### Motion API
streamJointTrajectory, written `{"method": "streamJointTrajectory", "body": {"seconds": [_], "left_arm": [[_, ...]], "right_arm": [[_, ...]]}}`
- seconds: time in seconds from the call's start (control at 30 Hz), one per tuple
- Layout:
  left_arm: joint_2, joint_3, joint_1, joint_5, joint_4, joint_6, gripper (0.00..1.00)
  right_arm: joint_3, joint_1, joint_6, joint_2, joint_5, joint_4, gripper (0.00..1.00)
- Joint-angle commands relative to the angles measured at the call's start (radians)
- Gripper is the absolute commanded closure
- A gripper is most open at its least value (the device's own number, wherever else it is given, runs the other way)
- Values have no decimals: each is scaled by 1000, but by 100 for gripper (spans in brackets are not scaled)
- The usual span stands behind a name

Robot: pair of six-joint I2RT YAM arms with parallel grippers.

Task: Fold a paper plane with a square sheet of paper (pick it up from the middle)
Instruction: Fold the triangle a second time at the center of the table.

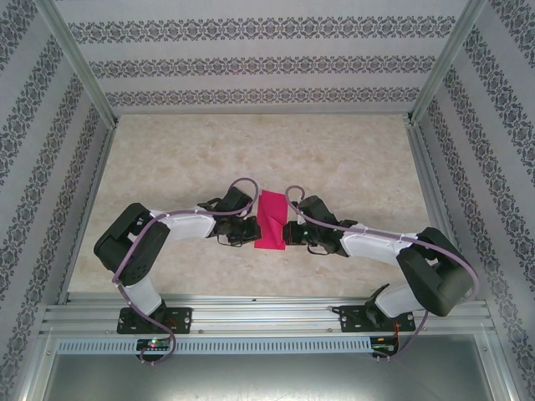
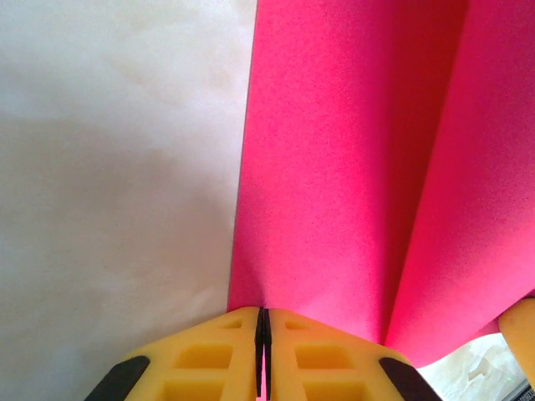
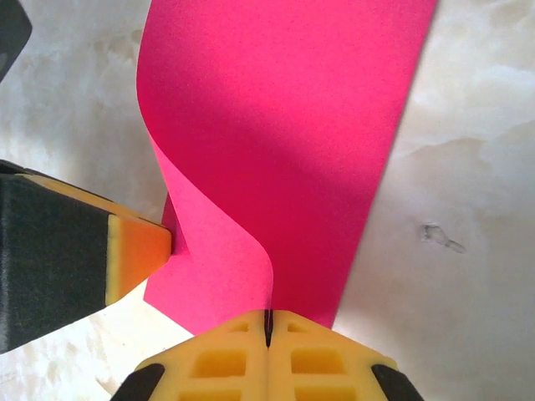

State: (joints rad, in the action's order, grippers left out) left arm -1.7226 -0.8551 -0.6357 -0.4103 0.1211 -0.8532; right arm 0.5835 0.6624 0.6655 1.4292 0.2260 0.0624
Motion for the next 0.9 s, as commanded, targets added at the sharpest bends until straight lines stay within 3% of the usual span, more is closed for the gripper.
{"method": "streamJointTrajectory", "body": {"seconds": [0.0,0.43,0.87], "left_arm": [[-22,-27,-13,17,43,15,87],[-45,-41,-15,32,72,36,89],[-54,-62,-15,82,131,65,90]], "right_arm": [[49,-18,-45,8,10,-58,100],[162,-41,-133,120,51,-143,100],[276,-52,-227,203,8,-268,100]]}}
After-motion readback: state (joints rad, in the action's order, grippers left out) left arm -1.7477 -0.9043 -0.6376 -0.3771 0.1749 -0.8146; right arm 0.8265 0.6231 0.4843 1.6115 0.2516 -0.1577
